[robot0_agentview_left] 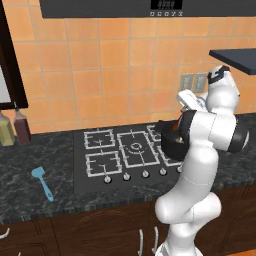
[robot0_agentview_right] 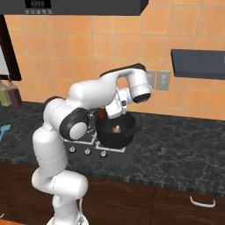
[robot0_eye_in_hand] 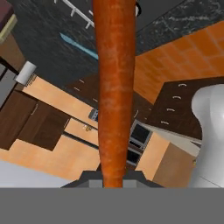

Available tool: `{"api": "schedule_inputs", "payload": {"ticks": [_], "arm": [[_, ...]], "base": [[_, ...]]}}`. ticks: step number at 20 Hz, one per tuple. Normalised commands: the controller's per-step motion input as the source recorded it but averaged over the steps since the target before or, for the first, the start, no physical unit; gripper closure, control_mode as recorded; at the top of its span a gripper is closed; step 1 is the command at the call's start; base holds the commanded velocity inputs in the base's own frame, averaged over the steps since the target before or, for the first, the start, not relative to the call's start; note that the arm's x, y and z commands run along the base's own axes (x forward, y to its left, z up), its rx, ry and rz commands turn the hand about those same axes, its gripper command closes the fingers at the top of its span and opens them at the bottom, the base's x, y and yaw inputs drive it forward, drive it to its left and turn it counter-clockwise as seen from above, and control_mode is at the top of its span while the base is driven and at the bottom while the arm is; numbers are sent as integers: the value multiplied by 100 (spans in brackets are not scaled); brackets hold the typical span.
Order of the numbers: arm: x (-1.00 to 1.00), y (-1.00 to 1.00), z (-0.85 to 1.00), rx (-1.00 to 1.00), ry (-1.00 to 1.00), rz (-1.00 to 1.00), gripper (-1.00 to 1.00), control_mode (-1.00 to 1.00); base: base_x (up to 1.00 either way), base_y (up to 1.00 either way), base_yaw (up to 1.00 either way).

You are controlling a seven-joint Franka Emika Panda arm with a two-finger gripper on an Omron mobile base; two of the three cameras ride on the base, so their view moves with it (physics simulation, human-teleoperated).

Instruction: Put the carrot and mushroom in the pot. Retrieve the spatula and lightly stir the vegetables in the pot.

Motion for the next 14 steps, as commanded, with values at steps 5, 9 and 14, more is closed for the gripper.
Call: {"api": "schedule_inputs", "payload": {"ticks": [5, 9, 14], "arm": [[49, -10, -61, -4, 6, 0, 100, -100], [2, -19, -62, -2, 0, 0, 100, -100], [0, -3, -40, -6, 0, 0, 100, -100]], "base": [[0, 0, 0], [0, 0, 0], [0, 0, 0]]}}
